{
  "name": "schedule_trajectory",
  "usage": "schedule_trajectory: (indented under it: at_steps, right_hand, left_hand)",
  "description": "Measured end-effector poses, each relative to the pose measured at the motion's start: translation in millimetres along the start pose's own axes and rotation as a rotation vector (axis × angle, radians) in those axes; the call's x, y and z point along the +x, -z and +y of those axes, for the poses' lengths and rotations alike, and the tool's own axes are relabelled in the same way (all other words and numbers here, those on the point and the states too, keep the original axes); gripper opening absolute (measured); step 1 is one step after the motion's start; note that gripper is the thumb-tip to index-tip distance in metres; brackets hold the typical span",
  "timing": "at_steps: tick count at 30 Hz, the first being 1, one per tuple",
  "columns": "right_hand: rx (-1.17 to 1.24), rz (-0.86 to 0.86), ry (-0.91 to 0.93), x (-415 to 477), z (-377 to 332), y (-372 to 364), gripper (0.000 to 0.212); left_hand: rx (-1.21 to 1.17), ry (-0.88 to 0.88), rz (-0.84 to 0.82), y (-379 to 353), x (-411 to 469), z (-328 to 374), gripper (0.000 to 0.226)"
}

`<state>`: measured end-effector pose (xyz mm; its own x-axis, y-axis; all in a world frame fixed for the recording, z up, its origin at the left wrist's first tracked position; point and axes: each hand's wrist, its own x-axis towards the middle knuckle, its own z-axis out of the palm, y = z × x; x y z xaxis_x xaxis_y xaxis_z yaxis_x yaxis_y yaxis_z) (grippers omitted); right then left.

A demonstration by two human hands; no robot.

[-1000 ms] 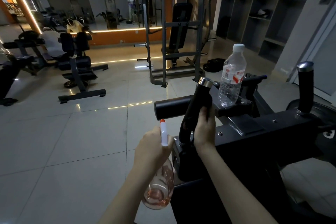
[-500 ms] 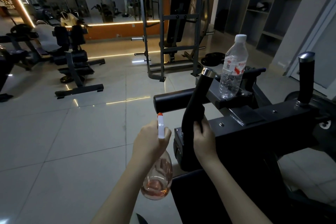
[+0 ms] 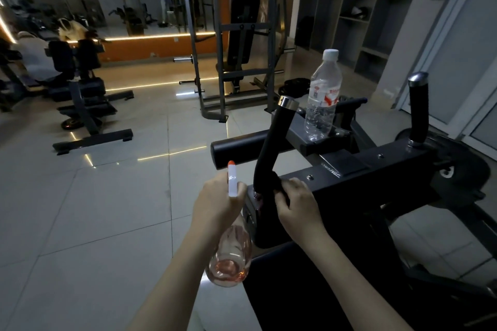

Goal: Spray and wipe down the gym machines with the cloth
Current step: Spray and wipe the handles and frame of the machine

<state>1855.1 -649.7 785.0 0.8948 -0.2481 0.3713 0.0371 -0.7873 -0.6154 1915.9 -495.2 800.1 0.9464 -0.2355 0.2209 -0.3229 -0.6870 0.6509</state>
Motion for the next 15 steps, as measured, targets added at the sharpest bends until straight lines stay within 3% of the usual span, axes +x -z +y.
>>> schedule_trajectory:
  at_steps: [2, 5, 9, 12, 15]
  right_hand:
    - [0.218, 0.045, -0.084, 4, -3, 14, 0.017]
    - [0.431, 0.317, -0.156, 22, -21, 37, 0.027]
    - [0.33, 0.662, 0.047, 72, -46, 64, 0.033]
    - [0.058, 0.505, 0.265, 115, -50, 61, 0.033]
    - [-0.018, 0.299, 0.334, 137, -52, 63, 0.019]
  left_hand:
    - [-0.024, -0.001, -0.008, 2, 0, 1, 0.025]
    - [-0.035, -0.001, -0.013, 4, 1, 0, 0.03]
    - [-0.029, -0.008, -0.027, 2, 4, -2, 0.015]
    - [-0.033, -0.015, -0.034, -1, 7, -8, 0.017]
    - [-0.057, 0.018, -0.031, -3, 12, -14, 0.025]
